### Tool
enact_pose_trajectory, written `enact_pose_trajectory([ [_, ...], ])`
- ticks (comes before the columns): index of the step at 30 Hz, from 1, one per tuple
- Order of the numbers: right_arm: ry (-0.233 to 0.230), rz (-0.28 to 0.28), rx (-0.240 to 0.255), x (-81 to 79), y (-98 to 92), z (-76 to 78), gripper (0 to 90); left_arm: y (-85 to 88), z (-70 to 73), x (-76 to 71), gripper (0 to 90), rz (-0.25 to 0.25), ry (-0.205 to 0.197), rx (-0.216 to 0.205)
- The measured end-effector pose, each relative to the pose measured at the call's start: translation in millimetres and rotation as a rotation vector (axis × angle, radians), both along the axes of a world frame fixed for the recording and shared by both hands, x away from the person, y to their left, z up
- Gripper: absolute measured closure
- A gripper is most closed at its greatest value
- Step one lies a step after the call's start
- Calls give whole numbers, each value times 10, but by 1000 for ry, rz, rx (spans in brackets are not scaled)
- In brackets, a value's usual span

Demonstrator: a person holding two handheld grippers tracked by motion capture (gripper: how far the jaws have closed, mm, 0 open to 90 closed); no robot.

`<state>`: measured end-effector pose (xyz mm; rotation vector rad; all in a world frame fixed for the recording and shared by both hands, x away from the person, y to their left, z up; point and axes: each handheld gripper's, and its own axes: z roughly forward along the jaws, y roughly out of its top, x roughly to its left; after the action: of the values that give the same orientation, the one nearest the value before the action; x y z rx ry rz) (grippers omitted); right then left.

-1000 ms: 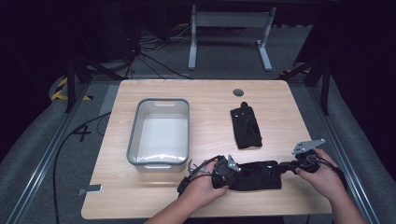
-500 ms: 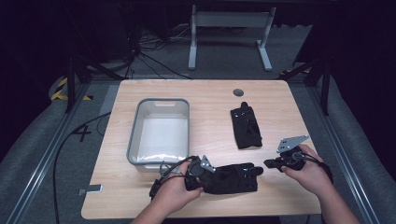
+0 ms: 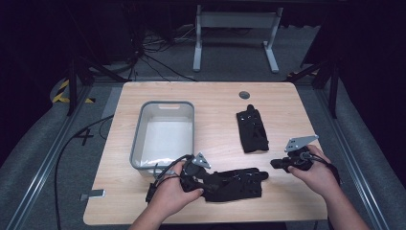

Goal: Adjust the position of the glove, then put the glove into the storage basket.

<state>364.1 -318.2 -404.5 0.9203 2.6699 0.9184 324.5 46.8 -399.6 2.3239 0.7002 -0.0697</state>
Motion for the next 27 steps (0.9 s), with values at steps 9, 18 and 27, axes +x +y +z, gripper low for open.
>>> enact_pose_trajectory([
  [9,9,-118,103,54,-49,9,693,57,92,53,483,18,-3,-60],
  [18,26,-189,122,270,-88,22,671,78,176,41,480,23,-28,-74],
  [27,14,-215,112,518,-50,-1,664,94,186,29,477,35,-31,-79],
])
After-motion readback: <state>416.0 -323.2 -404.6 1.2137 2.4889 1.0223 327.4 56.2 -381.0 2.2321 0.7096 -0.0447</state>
